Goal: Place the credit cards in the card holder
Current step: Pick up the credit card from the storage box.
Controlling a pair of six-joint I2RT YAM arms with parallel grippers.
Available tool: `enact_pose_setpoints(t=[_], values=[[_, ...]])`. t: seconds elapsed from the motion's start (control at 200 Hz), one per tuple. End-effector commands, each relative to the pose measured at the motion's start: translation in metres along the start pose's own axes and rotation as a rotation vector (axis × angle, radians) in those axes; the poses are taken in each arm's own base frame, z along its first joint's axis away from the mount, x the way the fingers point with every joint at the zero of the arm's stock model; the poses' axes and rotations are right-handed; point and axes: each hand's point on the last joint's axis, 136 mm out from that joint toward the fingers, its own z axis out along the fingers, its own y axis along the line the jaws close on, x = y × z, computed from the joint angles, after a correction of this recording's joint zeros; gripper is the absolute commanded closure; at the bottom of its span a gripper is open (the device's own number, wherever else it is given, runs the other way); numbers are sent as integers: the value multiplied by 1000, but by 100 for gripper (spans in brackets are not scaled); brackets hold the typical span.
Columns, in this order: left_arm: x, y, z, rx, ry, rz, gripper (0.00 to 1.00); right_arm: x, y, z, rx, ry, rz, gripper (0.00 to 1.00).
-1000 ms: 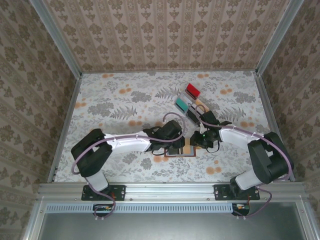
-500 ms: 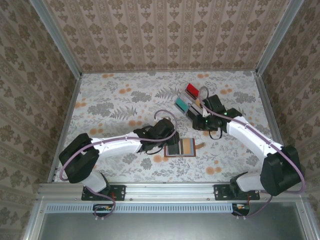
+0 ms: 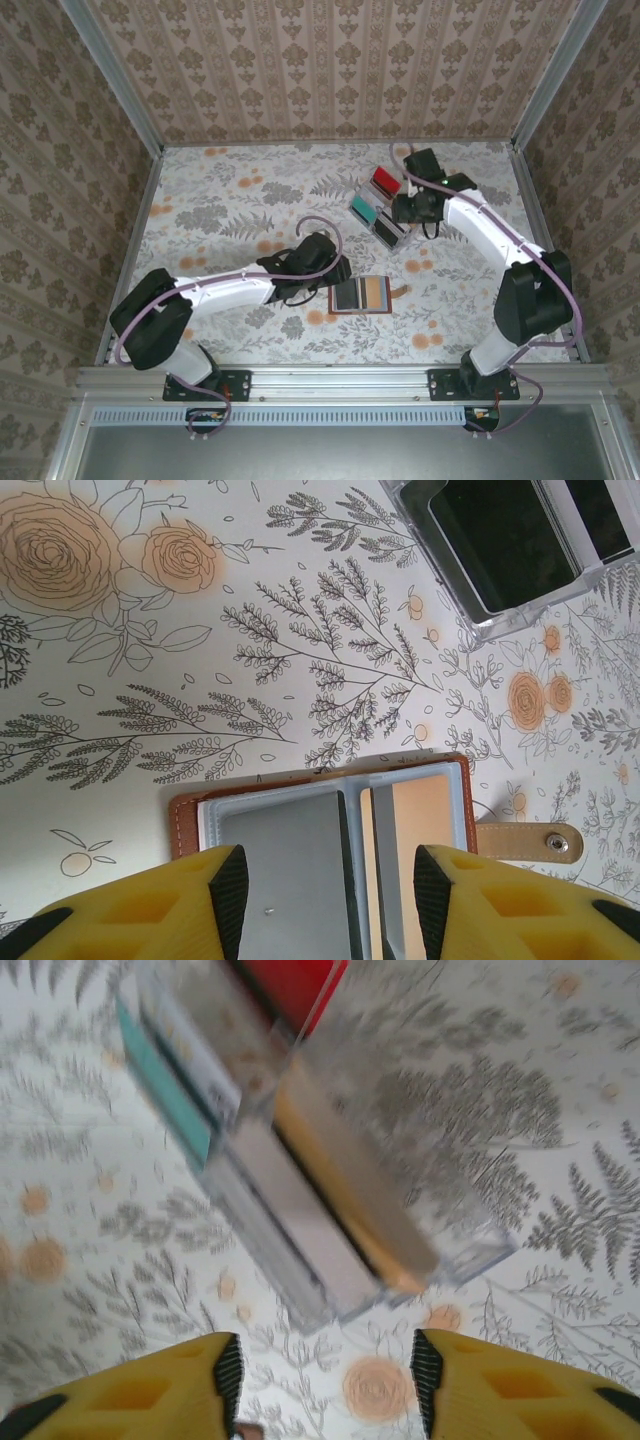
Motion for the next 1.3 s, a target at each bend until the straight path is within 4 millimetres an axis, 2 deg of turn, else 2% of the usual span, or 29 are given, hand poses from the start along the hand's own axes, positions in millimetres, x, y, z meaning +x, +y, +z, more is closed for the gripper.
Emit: enact_pose_setpoints(t=[0.0, 0.025, 0.06, 0.085, 0.255, 0.325, 0.425, 0.535, 0.705, 0.81, 0.89, 0.955, 1.04, 1.16, 1.295], values=[[-6, -3, -8, 33, -18, -21, 50, -19, -5, 0, -50, 7, 32, 43], [-6, -3, -9, 33, -18, -23, 50, -22, -6, 2, -62, 11, 42, 41], [-7, -2, -9, 33, -19, -25, 50, -26, -7, 6, -88, 20, 60, 32], [-6, -1, -10, 32, -20, -26, 50, -29, -7, 9, -109, 26, 71, 30], [-7, 0, -11, 34, -23, -33, 50, -37, -8, 32, -218, 80, 157, 30], [-7, 1, -11, 32, -22, -34, 50, -38, -12, 42, -204, 96, 167, 29], [-7, 1, -12, 30, -23, -30, 50, -34, -15, 54, -210, 119, 171, 29], [-8, 1, -12, 28, -25, -33, 50, -24, -5, 59, -280, 170, 175, 30], [-8, 3, -14, 20, -24, -29, 50, -15, 15, 43, -408, 176, 183, 33], [-8, 4, -14, 17, -23, -31, 50, -7, 17, 40, -417, 193, 181, 35], [-7, 4, -15, 20, -23, -31, 50, -8, -3, 40, -287, 168, 166, 36], [-8, 5, -16, 15, -27, -31, 50, -14, -19, 32, -171, 120, 135, 36], [-10, 8, -19, 1, -40, -30, 50, -25, -25, 15, -86, 56, 79, 36], [-12, 14, -23, -18, -59, -35, 50, -25, -9, 1, -52, 26, -22, 42], [-13, 19, -25, -26, -65, -45, 49, -12, 21, 3, -41, 39, -158, 52]])
